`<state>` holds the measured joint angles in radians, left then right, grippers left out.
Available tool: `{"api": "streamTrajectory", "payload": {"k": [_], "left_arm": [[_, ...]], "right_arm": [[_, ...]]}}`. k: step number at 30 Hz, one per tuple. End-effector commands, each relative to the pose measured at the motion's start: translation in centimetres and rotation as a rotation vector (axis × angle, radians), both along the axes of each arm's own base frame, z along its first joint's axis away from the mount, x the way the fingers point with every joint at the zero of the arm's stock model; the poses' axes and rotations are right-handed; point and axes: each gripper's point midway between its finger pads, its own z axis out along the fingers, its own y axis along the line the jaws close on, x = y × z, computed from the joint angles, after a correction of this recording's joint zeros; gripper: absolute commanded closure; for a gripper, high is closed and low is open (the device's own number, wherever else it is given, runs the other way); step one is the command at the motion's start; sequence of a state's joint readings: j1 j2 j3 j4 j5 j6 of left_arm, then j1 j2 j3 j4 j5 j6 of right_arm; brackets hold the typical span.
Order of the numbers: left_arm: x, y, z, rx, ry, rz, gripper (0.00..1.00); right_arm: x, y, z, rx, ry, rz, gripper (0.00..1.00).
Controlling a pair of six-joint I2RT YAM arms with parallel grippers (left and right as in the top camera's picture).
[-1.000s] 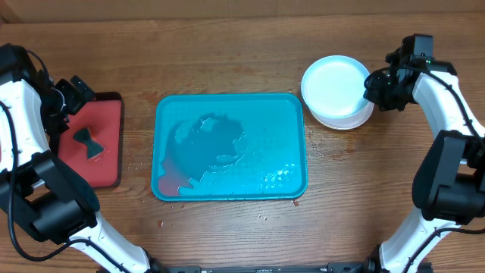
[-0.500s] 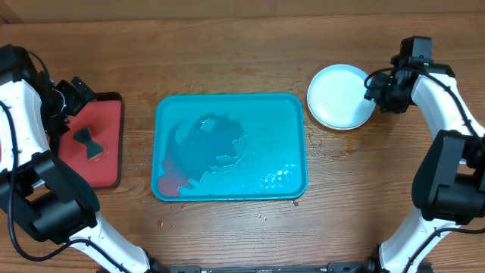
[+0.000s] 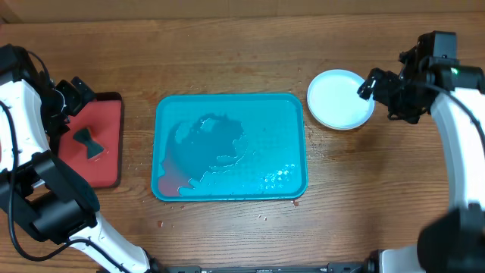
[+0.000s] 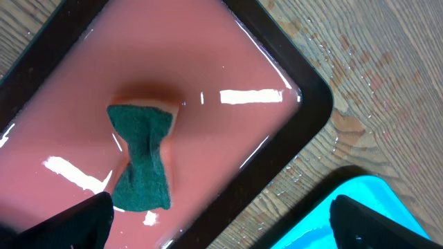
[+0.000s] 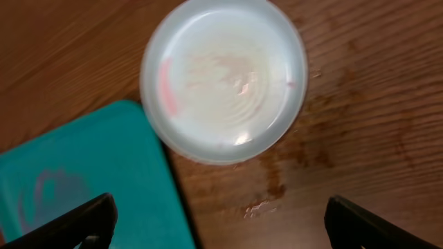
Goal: Clean dirty plates on tray and stack at the side
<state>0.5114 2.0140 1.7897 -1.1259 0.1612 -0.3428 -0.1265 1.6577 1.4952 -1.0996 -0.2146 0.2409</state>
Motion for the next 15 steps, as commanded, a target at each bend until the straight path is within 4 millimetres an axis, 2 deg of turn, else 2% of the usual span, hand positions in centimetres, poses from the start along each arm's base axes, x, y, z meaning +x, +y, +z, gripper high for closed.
{"api": "streamTrajectory", "payload": {"k": [1,5,8,15], "left_arm": [[0.4,0.3,0.6,0.005,-0.022,-0.003,0.0],[0.4,0.3,0.6,0.005,-0.022,-0.003,0.0],[0.4,0.3,0.6,0.005,-0.022,-0.003,0.0],[0.4,0.3,0.6,0.005,-0.022,-0.003,0.0]], "right_arm": [[-2.6,3.9,4.3,0.009,-0.073,0.103,0.0],[-6.8,6.5,5.4,0.012,-0.016,0.18,0.0],[-8.5,7.3,5.3,0.014,0.035,0.209,0.0],[-9.5,7.0,4.8,-0.011,0.086,0.21,0.0]]}}
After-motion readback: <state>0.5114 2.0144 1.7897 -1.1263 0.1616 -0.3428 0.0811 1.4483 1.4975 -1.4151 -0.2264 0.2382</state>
